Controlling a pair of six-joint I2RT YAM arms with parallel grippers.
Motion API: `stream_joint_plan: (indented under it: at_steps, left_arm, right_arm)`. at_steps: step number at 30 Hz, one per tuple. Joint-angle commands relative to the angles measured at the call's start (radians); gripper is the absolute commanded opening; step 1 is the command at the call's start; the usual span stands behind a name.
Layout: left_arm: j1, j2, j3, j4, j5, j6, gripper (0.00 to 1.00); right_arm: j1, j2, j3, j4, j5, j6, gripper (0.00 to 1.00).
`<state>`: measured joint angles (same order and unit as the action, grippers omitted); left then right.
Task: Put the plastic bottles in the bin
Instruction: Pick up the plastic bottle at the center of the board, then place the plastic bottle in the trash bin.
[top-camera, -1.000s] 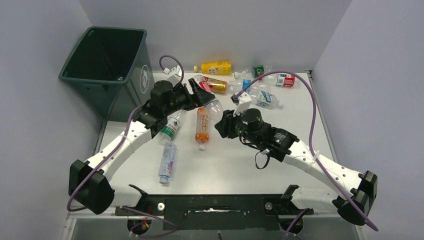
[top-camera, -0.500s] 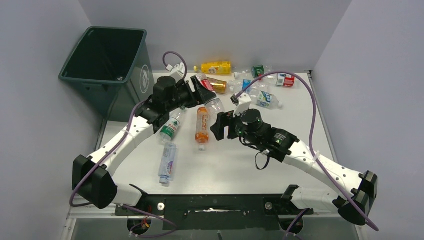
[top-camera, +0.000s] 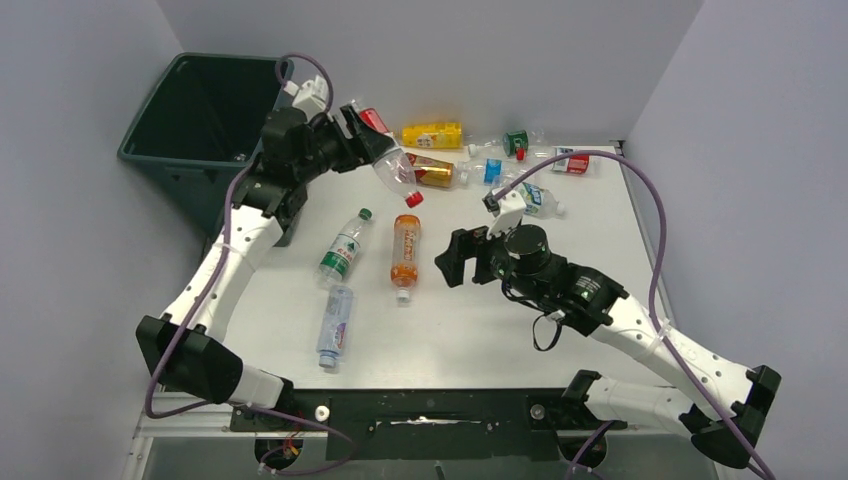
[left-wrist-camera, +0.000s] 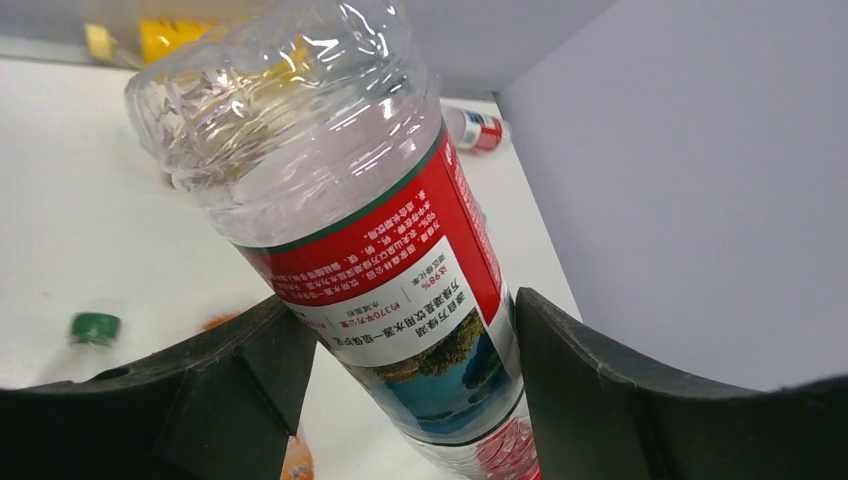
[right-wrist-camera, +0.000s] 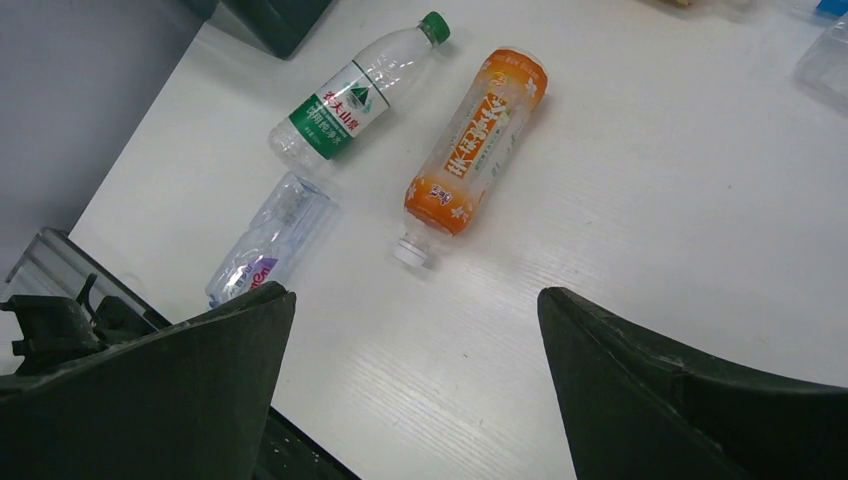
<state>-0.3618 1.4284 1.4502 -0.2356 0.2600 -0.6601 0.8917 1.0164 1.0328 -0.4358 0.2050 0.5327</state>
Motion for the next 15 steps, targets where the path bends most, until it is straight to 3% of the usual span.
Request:
stream_joint_plan:
  at_steps: [1, 7, 15]
  left_arm:
    - [0.1, 0.033, 0.167, -0.044, 0.057, 0.078, 0.45]
    - [0.251, 0.103, 0.349, -0.085, 0.135, 0.087, 0.45]
    - [0.429, 0.191, 0.544, -0.081, 0.204, 0.056, 0.45]
  right_arm:
    - [0.006, -0.045, 0.047, -0.03, 0.048, 0.0, 0.98]
    - [-0.021, -0.041, 0.04, -0.068, 0.038, -0.002, 0.98]
    - [-0.141, 0.003, 0.047, -0.069, -0.101, -0.024, 0.98]
